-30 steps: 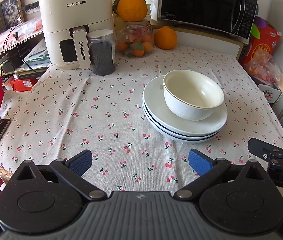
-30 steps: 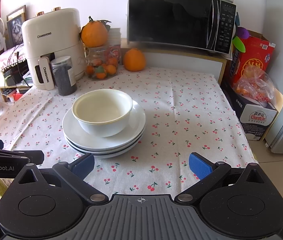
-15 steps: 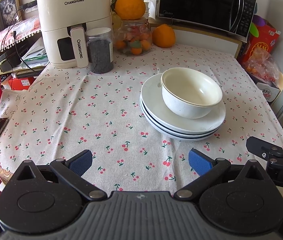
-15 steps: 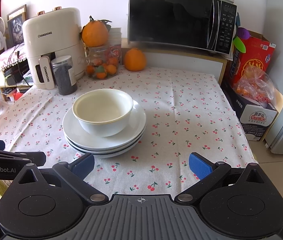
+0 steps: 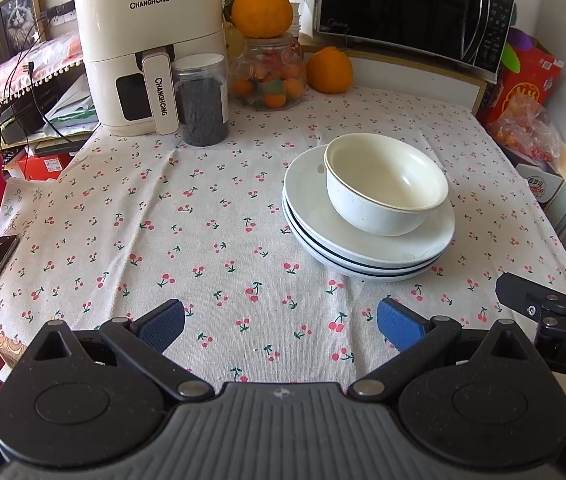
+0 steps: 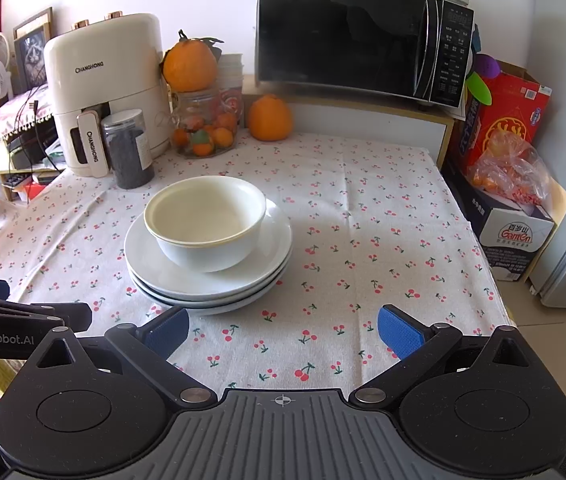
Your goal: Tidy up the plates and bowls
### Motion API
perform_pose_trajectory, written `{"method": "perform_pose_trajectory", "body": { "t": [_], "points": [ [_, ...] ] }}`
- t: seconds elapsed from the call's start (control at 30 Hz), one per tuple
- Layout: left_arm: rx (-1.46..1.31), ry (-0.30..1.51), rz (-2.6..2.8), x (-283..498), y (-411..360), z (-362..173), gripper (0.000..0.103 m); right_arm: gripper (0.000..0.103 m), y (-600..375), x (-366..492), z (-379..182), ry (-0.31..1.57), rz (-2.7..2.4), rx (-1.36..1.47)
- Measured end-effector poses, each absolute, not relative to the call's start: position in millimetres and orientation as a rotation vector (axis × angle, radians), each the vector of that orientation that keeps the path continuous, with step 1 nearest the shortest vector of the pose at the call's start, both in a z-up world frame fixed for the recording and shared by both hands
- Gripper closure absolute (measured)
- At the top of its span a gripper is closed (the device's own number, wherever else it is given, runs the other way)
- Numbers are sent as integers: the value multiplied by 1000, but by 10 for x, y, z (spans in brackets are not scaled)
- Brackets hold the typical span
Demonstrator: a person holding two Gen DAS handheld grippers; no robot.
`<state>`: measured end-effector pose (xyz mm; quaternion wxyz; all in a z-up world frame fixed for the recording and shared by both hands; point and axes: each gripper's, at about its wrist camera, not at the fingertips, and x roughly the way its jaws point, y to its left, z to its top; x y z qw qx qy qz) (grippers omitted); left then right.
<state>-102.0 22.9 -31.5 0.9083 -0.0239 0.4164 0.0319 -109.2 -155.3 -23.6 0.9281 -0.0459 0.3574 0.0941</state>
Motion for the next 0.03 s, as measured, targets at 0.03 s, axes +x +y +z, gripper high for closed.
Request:
{"method": "perform_pose_trajectory", "body": {
  "t": [0.03],
  "points": [
    [-48, 861, 65, -1019, 227, -317, 0, 1, -1555, -1094, -237, 733, 193, -95]
  ]
}}
